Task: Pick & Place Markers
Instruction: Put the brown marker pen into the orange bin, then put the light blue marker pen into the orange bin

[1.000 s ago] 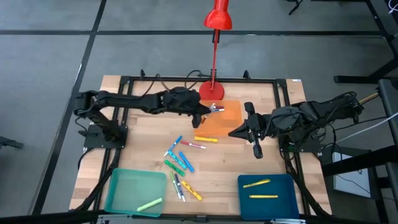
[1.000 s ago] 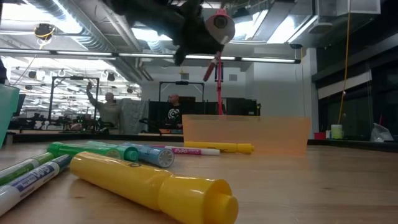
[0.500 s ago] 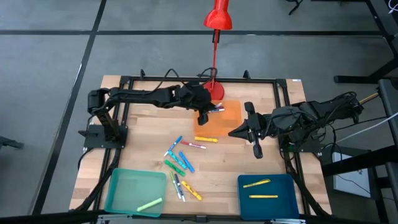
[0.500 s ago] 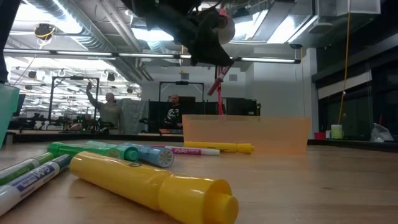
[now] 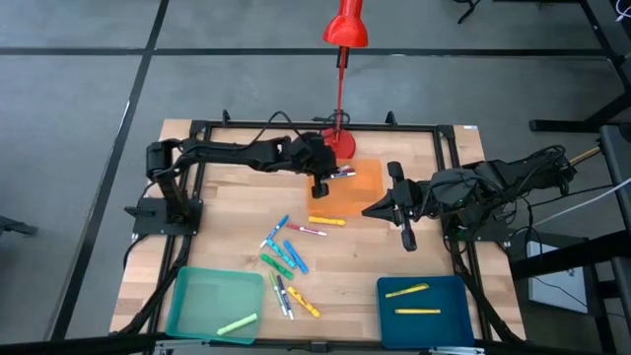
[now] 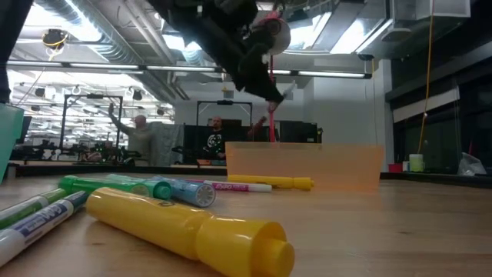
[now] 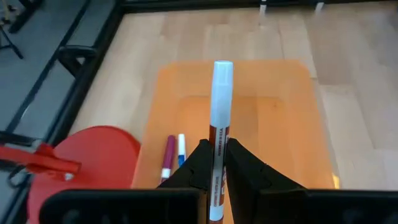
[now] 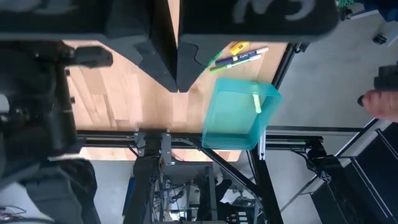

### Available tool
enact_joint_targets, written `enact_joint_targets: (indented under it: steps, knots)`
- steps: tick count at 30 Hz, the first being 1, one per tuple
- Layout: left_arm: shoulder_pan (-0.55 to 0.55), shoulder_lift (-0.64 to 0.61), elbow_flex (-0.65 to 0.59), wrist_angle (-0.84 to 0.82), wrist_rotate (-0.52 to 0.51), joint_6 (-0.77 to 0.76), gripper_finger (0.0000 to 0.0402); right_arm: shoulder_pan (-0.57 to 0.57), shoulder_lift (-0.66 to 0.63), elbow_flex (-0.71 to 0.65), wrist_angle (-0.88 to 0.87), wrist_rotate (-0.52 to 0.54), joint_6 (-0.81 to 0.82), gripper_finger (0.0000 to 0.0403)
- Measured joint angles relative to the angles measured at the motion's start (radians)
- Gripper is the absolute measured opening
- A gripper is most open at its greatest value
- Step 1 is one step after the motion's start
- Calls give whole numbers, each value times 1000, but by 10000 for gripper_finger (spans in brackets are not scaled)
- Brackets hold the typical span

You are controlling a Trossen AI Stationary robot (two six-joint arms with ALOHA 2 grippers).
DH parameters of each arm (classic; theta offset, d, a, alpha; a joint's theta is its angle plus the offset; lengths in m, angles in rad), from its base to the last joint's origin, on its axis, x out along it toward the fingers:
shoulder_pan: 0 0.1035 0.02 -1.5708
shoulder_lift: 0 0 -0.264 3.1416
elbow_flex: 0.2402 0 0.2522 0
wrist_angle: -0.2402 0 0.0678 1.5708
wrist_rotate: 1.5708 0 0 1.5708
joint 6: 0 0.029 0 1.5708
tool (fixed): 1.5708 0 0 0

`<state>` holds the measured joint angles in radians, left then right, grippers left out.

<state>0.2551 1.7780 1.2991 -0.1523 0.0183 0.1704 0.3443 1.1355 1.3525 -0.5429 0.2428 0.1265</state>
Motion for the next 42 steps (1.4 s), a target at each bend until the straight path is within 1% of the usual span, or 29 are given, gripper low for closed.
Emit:
enact_joint_targets:
  steps: [7, 10, 14, 18, 24, 30, 37, 42]
  knots:
    - [0, 83, 0, 10, 29, -26, 19, 0, 0, 0, 0, 0, 1, 10]
    - [0, 103, 0, 17, 56, -27, 19, 0, 0, 0, -1, 0, 1, 4]
    - [0, 119, 0, 16, 59, -29, 25, 0, 0, 0, -1, 0, 2, 8]
    - [-3, 119, 0, 12, 55, -29, 43, 0, 0, 0, -1, 0, 1, 12]
    - [-6, 119, 0, 14, 55, -29, 73, 0, 0, 0, -1, 0, -3, 4]
    - [-5, 119, 0, 14, 54, -29, 93, 0, 0, 0, -1, 0, -3, 14]
    - [-32, 78, 2, -5, 54, -52, 108, 0, 0, 0, -1, 0, -3, 4]
    - [-75, 18, 12, -87, 54, -41, 107, 0, 0, 0, -1, 0, -3, 15]
